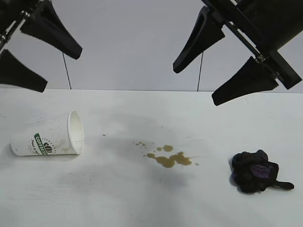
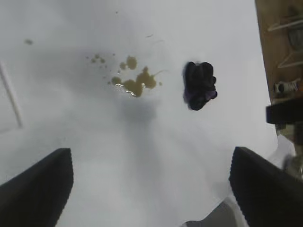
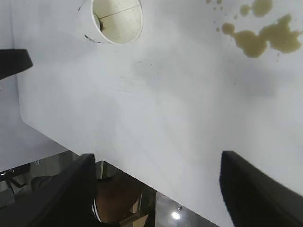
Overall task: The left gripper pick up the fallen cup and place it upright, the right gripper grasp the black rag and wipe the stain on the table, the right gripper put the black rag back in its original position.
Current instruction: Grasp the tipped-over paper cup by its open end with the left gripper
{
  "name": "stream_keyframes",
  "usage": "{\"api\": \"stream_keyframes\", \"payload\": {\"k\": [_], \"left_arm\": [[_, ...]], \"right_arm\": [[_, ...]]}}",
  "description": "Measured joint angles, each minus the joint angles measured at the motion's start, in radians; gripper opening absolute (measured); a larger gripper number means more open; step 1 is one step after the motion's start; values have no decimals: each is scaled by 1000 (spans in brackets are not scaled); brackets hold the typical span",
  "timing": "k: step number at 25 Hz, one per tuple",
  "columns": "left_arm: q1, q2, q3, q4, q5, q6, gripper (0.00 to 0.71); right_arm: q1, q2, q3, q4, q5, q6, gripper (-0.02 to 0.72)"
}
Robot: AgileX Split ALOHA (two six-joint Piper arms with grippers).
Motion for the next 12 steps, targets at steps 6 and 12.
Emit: {"api": "stream_keyframes", "payload": {"k": [6,12], "left_arm": [[-174,8,-13,481,-116,163,660],[-264,124,-3,779,-202,201,660]], "right_arm": [[0,0,0,0,3,0,503],[0,0,0,0,25,0,503]]}}
